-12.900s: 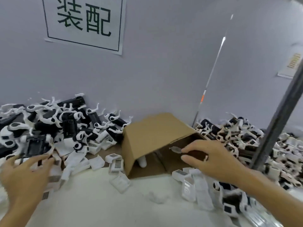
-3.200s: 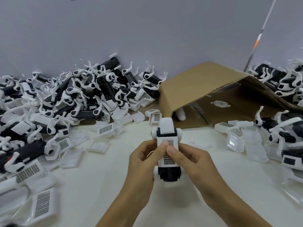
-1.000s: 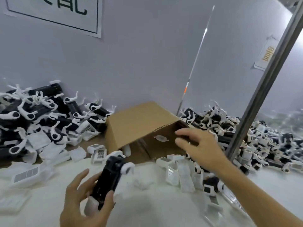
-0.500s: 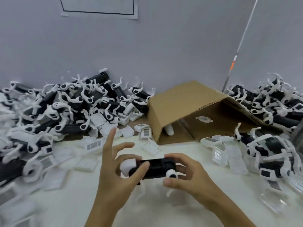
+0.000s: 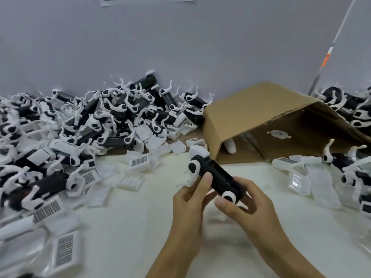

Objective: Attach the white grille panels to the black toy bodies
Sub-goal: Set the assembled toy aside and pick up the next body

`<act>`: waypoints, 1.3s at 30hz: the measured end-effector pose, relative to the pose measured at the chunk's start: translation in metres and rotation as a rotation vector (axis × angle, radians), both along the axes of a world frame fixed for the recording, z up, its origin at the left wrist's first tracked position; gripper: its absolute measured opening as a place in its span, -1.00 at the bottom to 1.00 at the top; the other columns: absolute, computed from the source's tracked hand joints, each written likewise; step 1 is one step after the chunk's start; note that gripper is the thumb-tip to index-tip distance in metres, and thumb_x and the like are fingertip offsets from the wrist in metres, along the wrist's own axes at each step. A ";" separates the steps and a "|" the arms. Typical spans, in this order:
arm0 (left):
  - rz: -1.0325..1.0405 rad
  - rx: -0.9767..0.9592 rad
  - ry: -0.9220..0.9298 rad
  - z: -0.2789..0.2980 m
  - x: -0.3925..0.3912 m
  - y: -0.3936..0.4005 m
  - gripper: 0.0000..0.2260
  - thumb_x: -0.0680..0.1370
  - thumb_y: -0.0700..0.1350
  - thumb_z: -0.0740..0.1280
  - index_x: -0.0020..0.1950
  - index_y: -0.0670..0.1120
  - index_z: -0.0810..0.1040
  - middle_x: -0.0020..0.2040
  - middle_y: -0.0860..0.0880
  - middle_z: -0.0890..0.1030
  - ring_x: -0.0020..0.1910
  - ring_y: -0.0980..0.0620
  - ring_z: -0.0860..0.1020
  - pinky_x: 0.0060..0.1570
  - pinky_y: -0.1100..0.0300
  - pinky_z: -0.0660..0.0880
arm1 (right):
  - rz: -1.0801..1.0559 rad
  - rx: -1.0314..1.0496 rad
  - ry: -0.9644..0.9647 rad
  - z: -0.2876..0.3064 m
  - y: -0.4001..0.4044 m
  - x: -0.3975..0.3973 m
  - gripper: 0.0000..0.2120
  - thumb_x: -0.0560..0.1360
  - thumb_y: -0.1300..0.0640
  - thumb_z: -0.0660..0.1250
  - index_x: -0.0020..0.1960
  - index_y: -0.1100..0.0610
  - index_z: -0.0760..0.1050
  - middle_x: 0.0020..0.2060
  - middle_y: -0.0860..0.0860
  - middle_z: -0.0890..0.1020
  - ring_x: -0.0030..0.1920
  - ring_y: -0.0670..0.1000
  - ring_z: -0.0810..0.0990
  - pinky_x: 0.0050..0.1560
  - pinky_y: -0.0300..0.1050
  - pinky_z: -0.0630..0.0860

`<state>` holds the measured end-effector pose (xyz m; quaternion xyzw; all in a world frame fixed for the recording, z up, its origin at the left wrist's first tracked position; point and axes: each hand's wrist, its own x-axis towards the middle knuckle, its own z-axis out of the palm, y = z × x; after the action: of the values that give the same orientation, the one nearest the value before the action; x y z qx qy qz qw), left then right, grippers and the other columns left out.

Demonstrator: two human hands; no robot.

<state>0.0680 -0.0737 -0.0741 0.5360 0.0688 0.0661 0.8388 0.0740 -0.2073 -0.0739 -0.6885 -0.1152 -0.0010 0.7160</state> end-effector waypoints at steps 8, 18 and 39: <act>-0.034 0.032 -0.056 -0.004 0.000 0.003 -0.60 0.38 0.11 0.52 0.09 -0.12 0.72 0.08 -0.21 0.71 0.17 -0.18 0.65 0.18 0.05 0.56 | -0.047 -0.076 -0.107 0.001 -0.001 -0.008 -0.57 0.27 -0.34 0.46 0.10 -0.28 0.57 0.01 -0.14 0.70 0.04 -0.09 0.66 -0.01 -0.19 0.62; -0.171 -0.037 -0.052 -0.002 -0.001 0.006 -0.44 0.34 0.18 0.53 0.20 -0.14 0.66 0.17 -0.21 0.68 0.11 -0.15 0.65 0.11 -0.21 0.53 | 0.191 0.099 0.180 0.006 -0.001 -0.005 -0.64 0.45 -0.30 0.33 0.11 -0.15 0.68 -0.01 0.08 0.74 0.01 0.10 0.73 0.01 -0.03 0.62; 0.097 1.037 -0.616 -0.006 -0.002 0.023 -0.47 0.46 -0.19 0.47 0.42 -0.01 0.52 0.21 0.08 0.62 0.13 -0.07 0.61 0.02 -0.08 0.57 | 0.010 -0.182 -0.143 0.012 -0.020 0.005 -0.30 0.15 -0.26 0.58 0.27 -0.38 0.49 0.21 -0.32 0.61 0.26 -0.28 0.54 0.12 -0.33 0.50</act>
<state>0.0656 -0.0511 -0.0798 0.8276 -0.1939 0.2813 0.4453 0.0787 -0.2278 -0.0623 -0.7484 -0.1691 -0.0359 0.6403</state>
